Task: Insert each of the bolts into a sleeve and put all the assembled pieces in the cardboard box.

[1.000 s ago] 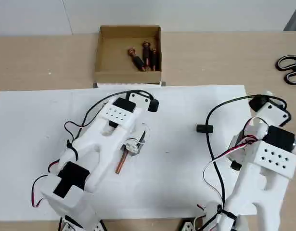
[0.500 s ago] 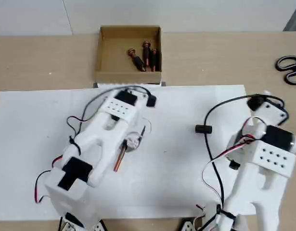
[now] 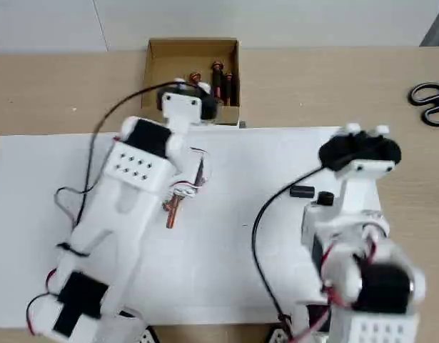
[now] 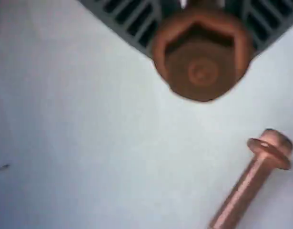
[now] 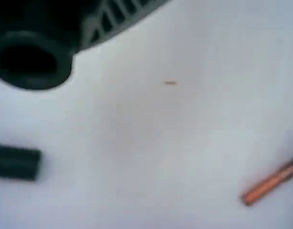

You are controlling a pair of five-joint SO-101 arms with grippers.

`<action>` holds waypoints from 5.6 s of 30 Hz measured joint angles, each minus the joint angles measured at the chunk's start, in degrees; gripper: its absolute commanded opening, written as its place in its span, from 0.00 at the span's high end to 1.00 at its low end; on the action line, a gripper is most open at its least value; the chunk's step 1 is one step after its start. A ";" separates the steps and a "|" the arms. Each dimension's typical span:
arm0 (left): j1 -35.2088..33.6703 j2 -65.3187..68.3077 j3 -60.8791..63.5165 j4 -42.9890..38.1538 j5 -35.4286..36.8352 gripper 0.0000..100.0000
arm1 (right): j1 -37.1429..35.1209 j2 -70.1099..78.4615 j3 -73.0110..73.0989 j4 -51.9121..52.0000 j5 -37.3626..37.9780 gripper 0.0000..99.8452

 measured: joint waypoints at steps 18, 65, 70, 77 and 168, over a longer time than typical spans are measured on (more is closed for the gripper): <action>-9.85 -21.36 5.01 -15.91 12.22 0.99 | -14.86 -10.99 7.65 -0.62 2.73 1.00; 13.27 -89.85 69.45 -46.33 21.80 0.99 | -39.82 -31.91 42.20 -24.00 2.73 1.00; 13.63 -89.85 69.45 -46.33 21.80 0.99 | -39.82 -31.91 42.20 -24.00 2.73 1.00; 13.71 -89.85 69.63 -45.10 21.80 0.99 | -39.82 -32.26 42.20 -24.00 3.34 1.00; -5.71 -90.37 75.34 -36.13 3.52 0.99 | -35.78 -37.10 52.31 -35.60 16.97 1.00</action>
